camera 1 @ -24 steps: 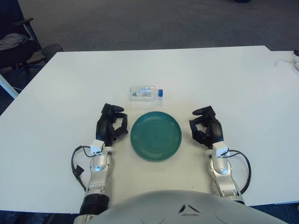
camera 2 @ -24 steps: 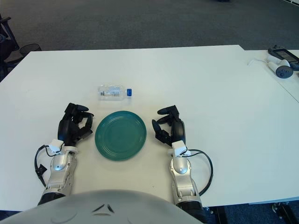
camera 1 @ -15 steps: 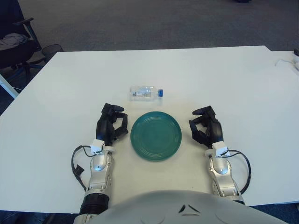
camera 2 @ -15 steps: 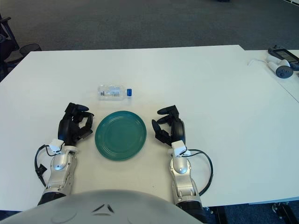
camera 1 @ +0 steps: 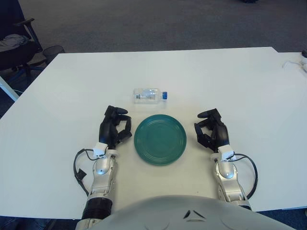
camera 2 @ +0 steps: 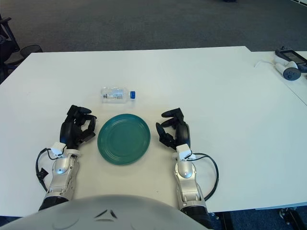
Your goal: Put the bottle into the plate.
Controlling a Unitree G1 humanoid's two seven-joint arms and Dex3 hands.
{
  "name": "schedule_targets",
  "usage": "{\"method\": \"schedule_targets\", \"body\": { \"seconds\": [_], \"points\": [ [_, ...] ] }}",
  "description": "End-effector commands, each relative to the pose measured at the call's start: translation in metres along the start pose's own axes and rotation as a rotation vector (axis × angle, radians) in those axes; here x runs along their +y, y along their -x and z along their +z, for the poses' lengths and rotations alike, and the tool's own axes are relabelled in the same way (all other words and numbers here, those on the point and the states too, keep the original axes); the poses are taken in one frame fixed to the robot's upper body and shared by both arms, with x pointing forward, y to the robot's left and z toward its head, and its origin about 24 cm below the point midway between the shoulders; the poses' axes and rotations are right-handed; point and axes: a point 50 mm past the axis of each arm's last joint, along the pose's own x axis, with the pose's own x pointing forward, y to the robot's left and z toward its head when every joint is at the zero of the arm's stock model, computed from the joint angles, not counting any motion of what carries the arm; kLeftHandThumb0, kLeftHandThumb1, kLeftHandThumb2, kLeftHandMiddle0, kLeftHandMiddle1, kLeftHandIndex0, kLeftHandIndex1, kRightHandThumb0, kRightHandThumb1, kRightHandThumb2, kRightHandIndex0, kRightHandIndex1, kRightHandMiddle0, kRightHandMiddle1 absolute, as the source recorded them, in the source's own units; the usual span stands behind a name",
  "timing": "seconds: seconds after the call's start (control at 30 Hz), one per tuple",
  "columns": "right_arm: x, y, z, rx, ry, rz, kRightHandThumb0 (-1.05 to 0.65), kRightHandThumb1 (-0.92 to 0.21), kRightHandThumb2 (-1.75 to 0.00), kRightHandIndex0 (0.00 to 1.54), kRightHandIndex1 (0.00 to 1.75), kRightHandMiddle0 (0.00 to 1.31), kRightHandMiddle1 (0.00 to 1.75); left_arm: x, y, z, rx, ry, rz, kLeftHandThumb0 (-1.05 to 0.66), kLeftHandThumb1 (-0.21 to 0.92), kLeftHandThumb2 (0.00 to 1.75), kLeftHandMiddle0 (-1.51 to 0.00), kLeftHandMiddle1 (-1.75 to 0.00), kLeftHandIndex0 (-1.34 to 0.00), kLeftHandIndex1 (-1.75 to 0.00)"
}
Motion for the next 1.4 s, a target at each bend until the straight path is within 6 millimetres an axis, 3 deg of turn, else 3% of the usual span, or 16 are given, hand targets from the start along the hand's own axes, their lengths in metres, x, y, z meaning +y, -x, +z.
{"method": "schedule_targets", "body": {
  "seconds": [0.0,1.37],
  "points": [
    [-0.0002,0.0196,-0.0344,0.199,0.032,0.02,0.0,-0.77,-0.61,0.5,1.5,0.25,1.55,0.0027,0.0461,-0.045,0.242,-0.045,-0.001,-0.01,0.61,0.88,-0.36,-1.58,-0.4,-1.66],
    [0.0019,0.0201,-0.0349,0.204,0.032,0.009,0.0,-0.75,-0.65,0.5,1.52,0.23,1.57,0.0056,0.0472,-0.047,0.256,-0.045,0.003,-0.01,0.59,0.91,-0.36,-1.6,-0.42,-1.66]
  ]
}}
